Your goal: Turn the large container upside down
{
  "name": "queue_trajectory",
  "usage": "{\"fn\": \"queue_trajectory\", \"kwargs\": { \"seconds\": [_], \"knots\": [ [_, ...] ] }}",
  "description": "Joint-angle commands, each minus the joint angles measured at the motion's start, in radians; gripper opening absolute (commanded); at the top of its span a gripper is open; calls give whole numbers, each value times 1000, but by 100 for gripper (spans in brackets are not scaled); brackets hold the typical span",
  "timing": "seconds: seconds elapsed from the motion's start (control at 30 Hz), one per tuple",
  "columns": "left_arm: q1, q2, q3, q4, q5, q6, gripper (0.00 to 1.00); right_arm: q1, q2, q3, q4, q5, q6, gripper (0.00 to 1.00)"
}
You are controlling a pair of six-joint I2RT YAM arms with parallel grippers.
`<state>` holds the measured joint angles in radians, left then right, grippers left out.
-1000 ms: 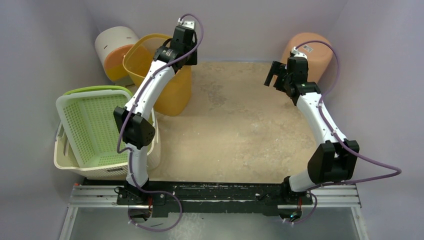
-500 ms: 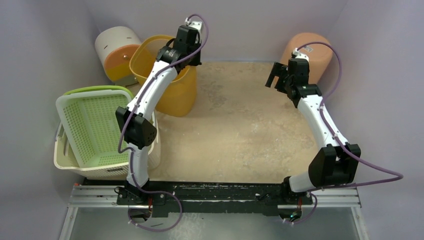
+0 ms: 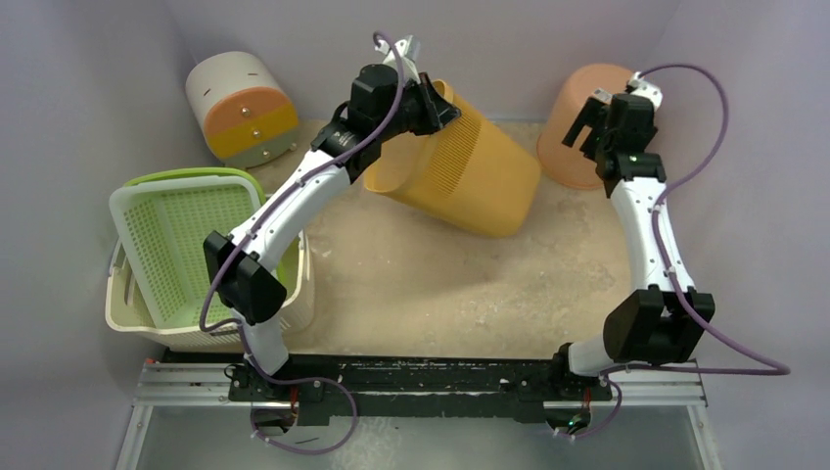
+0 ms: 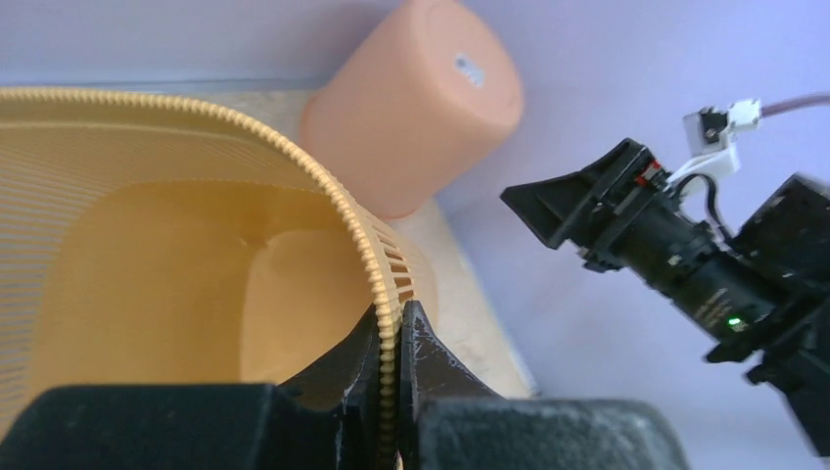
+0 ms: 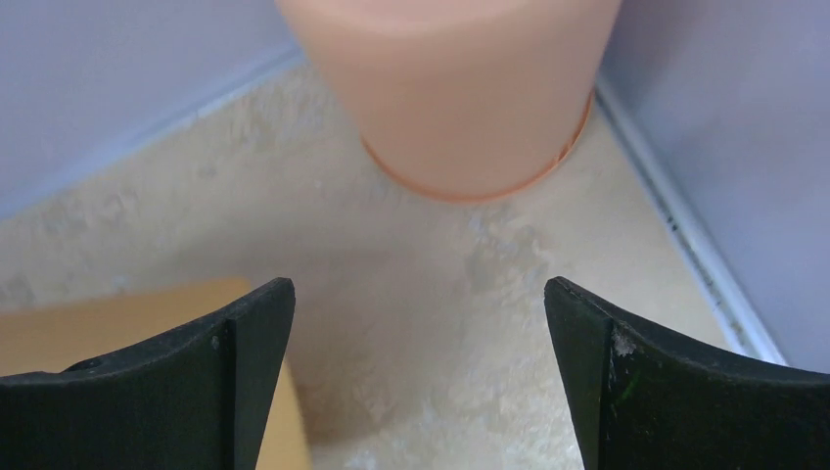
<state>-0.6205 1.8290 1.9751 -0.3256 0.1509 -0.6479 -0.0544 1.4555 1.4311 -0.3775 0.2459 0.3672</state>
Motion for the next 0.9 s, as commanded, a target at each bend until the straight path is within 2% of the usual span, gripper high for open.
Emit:
{"fn": "queue_trajectory", "kwargs": {
  "seconds": [0.0, 0.13, 0.37, 0.5, 0.67, 0.87],
  "knots": [
    [9, -78, -102, 431, 101, -299, 0, -27, 3, 166, -2, 30, -27, 100],
    [8, -101, -219, 637, 84, -425, 0, -53, 15, 293, -4, -6, -22, 100],
    [9, -61, -498, 1146, 6, -797, 0, -61, 70, 502, -36, -85, -33, 100],
    [-19, 9, -482, 1291, -31, -926, 0, -62, 78, 513, -35, -100, -31, 100],
    [-80, 167, -445, 1582, -101, -1175, 0, -62, 77, 498, -31, -104, -36, 100],
    [-132, 293, -568, 1845, -274, -1456, 0, -64, 60, 477, -24, -82, -49, 100]
  ]
}}
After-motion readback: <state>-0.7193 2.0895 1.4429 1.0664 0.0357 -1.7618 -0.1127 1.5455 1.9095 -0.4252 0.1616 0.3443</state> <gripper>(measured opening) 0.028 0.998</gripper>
